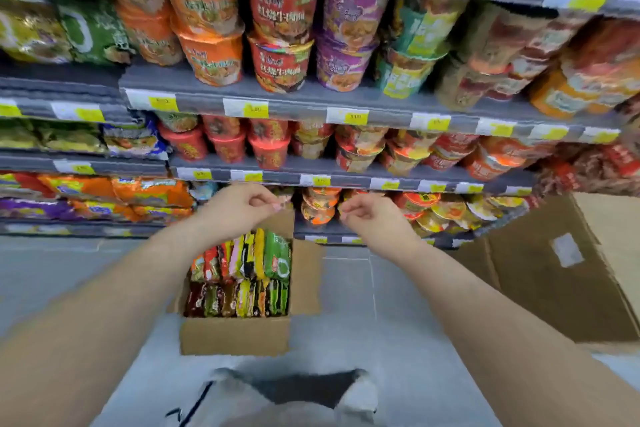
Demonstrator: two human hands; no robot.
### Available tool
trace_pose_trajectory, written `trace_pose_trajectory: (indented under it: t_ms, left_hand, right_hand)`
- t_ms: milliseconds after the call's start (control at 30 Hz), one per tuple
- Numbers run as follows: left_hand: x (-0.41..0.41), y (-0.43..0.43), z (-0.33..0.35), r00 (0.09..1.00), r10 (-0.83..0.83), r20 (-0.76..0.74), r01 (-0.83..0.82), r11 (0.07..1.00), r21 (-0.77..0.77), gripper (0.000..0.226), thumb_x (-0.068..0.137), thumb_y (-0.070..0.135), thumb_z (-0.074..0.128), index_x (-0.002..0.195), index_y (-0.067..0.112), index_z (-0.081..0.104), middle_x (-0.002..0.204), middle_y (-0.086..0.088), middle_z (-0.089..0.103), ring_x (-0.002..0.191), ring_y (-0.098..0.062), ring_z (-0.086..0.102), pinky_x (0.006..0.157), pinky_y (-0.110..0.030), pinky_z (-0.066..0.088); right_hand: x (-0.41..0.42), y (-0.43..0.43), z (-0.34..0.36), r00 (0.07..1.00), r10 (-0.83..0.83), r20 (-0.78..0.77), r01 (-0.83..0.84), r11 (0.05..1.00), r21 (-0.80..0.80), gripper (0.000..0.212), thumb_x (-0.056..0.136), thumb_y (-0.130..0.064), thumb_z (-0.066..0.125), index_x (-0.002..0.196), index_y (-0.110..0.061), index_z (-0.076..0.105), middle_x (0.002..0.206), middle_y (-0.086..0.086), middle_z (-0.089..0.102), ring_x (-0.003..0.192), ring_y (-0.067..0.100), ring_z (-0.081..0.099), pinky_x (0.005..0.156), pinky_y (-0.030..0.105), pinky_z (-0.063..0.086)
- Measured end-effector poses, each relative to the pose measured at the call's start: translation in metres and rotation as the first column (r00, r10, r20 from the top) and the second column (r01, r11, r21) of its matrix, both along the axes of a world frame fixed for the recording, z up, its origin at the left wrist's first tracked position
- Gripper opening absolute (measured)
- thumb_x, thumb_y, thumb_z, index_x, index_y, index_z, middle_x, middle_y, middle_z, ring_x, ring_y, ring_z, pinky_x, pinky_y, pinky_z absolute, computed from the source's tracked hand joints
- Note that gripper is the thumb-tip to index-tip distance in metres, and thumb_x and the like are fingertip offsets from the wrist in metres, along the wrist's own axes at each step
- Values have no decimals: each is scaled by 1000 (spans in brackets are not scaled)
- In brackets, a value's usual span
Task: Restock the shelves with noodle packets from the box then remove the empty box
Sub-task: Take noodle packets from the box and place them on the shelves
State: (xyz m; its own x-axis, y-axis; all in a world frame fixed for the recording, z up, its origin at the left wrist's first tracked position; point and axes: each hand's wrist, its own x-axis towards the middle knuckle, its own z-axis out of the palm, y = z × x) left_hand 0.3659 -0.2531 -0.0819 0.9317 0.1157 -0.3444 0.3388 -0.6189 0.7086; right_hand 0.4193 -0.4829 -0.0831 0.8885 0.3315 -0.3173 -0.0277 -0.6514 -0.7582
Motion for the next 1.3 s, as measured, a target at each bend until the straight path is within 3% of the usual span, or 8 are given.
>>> trace_pose_trajectory:
  t_ms: [67,167,333,500,667,900,1067,1300]
  left_hand:
    - [-6,-10,-3,990,141,-11,-141,990,-29,12,91,34,59,94,25,67,86,3,64,59,-10,53,46,-20,35]
    - [-20,-15,-10,950,312,-26,-313,947,-72,7,89,31,63,85,26,67,85,5,66,73,-15,61,61,-25,44]
    - [-38,-7,-31,859,506,-75,-512,855,-89,11,87,36,64,86,26,68,83,6,68,78,-15,63,69,-28,46]
    - [-30,7,-80,827,527,-195,-545,837,-51,10,91,30,60,95,25,67,95,2,69,87,-23,65,79,-35,51]
    - [-20,10,-138,749,600,-281,-617,786,32,11,89,30,59,92,27,68,94,7,69,93,-16,63,88,-33,50]
    - [8,-18,-262,630,724,-281,-741,669,61,15,92,25,55,97,19,68,94,7,64,91,-14,59,79,-24,44]
    - [32,-31,-395,629,736,-252,-734,668,121,29,94,27,51,122,21,59,112,2,65,97,-20,63,79,-28,48]
    - [54,-24,-524,667,736,-119,-691,670,270,41,94,22,50,135,24,49,133,-1,57,112,-22,59,93,-30,45]
  right_hand:
    - [23,-3,0,991,135,-24,-135,991,-13,10,90,-12,58,98,-13,64,69,-6,57,61,4,50,49,8,38]
    - [49,6,0,956,290,-53,-292,955,-45,11,91,-10,57,100,-11,63,73,-2,57,64,8,53,48,6,39]
    - [81,43,-25,858,509,-72,-514,852,-100,9,89,-13,59,92,-21,61,84,0,63,82,22,62,82,41,53]
    - [106,70,-71,795,601,-81,-605,777,-170,8,89,-18,59,95,-21,63,79,-10,57,72,6,55,66,22,44]
    - [130,99,-131,686,698,-207,-728,656,-198,6,89,-25,59,95,-27,60,96,-3,62,87,17,62,71,27,51]
    - [162,118,-267,373,896,-243,-891,272,-364,30,92,-26,55,121,-20,56,120,2,60,106,23,57,89,35,48]
    - [174,134,-395,157,978,-138,-864,68,-499,43,90,-15,54,133,-13,47,135,10,48,125,27,42,98,36,40]
    - [173,156,-535,-167,986,11,-782,-126,-610,73,87,-13,56,149,-12,19,159,9,8,146,23,5,119,38,3]
